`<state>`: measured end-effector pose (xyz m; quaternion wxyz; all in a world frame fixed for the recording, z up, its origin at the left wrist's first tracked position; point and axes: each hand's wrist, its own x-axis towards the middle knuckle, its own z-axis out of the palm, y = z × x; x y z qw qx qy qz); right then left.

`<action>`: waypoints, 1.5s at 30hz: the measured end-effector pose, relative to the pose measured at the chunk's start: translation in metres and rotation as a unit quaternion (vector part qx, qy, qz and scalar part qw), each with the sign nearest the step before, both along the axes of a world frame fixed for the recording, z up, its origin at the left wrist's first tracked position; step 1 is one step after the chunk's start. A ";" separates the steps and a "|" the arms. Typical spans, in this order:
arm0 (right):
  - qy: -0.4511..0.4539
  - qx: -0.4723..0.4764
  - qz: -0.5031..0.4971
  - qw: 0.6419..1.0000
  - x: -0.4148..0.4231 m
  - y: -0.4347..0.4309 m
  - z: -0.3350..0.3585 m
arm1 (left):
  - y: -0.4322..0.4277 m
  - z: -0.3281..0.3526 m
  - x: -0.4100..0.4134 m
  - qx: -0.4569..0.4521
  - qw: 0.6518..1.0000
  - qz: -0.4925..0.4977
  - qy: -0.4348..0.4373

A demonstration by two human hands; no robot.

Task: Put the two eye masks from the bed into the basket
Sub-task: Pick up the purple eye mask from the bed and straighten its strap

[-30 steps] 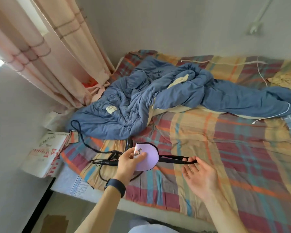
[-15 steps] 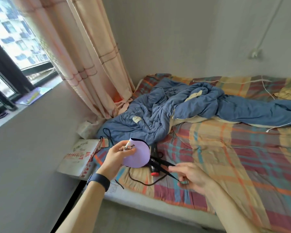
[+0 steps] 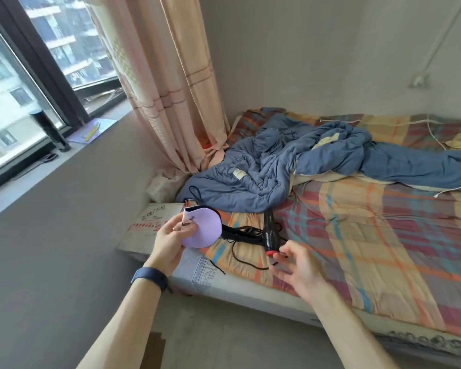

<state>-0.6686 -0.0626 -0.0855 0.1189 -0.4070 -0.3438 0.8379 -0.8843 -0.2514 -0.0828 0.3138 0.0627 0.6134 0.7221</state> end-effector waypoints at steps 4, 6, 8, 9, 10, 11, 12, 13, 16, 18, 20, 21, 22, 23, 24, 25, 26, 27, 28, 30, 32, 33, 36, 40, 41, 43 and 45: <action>-0.136 0.040 -0.109 0.984 -0.001 -0.001 -0.016 | -0.001 0.009 0.014 -0.025 0.995 -0.059 0.080; -0.158 -0.025 -0.145 0.976 0.000 0.004 -0.023 | 0.003 0.007 0.027 -0.041 0.991 -0.065 0.108; -0.120 -0.149 -0.181 0.965 0.002 0.009 -0.030 | 0.005 0.002 0.037 -0.062 0.989 -0.059 0.123; -0.087 -0.201 -0.210 0.953 0.003 0.011 -0.033 | 0.005 -0.001 0.042 -0.077 0.987 -0.059 0.128; -0.051 -0.231 -0.247 0.939 0.005 0.012 -0.035 | 0.005 -0.005 0.048 -0.088 0.986 -0.060 0.130; -0.022 -0.241 -0.283 0.928 0.005 0.015 -0.037 | 0.004 -0.008 0.055 -0.092 0.986 -0.060 0.124; 0.003 -0.243 -0.306 0.920 0.004 0.018 -0.036 | 0.004 -0.012 0.062 -0.089 0.988 -0.059 0.109; 0.027 -0.247 -0.323 0.913 0.004 0.020 -0.034 | 0.005 -0.014 0.070 -0.086 0.991 -0.055 0.091; 0.148 -0.274 -0.325 0.893 0.004 0.019 -0.023 | 0.010 -0.016 0.087 -0.078 0.994 -0.059 0.038; 0.157 -0.180 -0.218 0.946 0.009 0.016 -0.017 | 0.014 -0.010 0.091 -0.084 0.991 -0.100 0.032; 0.074 0.047 -0.032 0.996 0.015 0.011 -0.013 | 0.020 0.001 0.089 -0.128 0.972 -0.172 0.095; 0.041 0.173 0.049 0.983 0.017 0.010 -0.011 | 0.024 0.009 0.087 -0.154 0.954 -0.219 0.134; 0.034 0.273 0.114 0.955 0.020 0.009 -0.008 | 0.029 0.016 0.086 -0.177 0.933 -0.264 0.168; 0.044 0.331 0.163 0.928 0.022 0.009 -0.002 | 0.035 0.023 0.087 -0.199 0.912 -0.299 0.196; 0.062 0.358 0.203 0.909 0.024 0.010 0.005 | 0.043 0.029 0.089 -0.226 0.892 -0.321 0.225; 0.078 0.369 0.234 0.896 0.026 0.010 0.012 | 0.051 0.033 0.092 -0.259 0.871 -0.328 0.257; 0.088 0.377 0.251 0.887 0.027 0.011 0.017 | 0.059 0.037 0.095 -0.292 0.852 -0.324 0.290; 0.089 0.391 0.254 0.880 0.028 0.012 0.019 | 0.066 0.041 0.099 -0.312 0.841 -0.314 0.312; 0.074 0.413 0.249 0.873 0.029 0.013 0.018 | 0.071 0.044 0.103 -0.312 0.842 -0.305 0.318; 0.027 0.445 0.255 0.858 0.034 0.016 0.015 | 0.078 0.050 0.107 -0.274 0.876 -0.278 0.284; 0.022 0.405 0.286 0.868 0.047 0.018 0.009 | 0.078 0.057 0.108 -0.218 0.921 -0.230 0.226; 0.034 0.371 0.284 0.883 0.055 0.018 0.007 | 0.077 0.058 0.108 -0.191 0.940 -0.209 0.191; 0.027 0.344 0.161 0.924 0.077 0.021 -0.001 | 0.078 0.053 0.114 -0.127 0.968 -0.194 0.094; -0.059 0.381 -0.017 0.922 0.096 0.023 -0.024 | 0.099 0.031 0.136 -0.132 0.969 -0.191 0.091; -0.076 0.368 -0.034 0.926 0.102 0.022 -0.028 | 0.106 0.026 0.142 -0.137 0.967 -0.194 0.094; -0.114 0.369 -0.057 0.921 0.118 0.020 -0.033 | 0.123 0.017 0.152 -0.154 0.960 -0.212 0.099; -0.163 0.382 -0.100 0.904 0.139 0.022 -0.037 | 0.143 0.007 0.163 -0.164 0.950 -0.246 0.103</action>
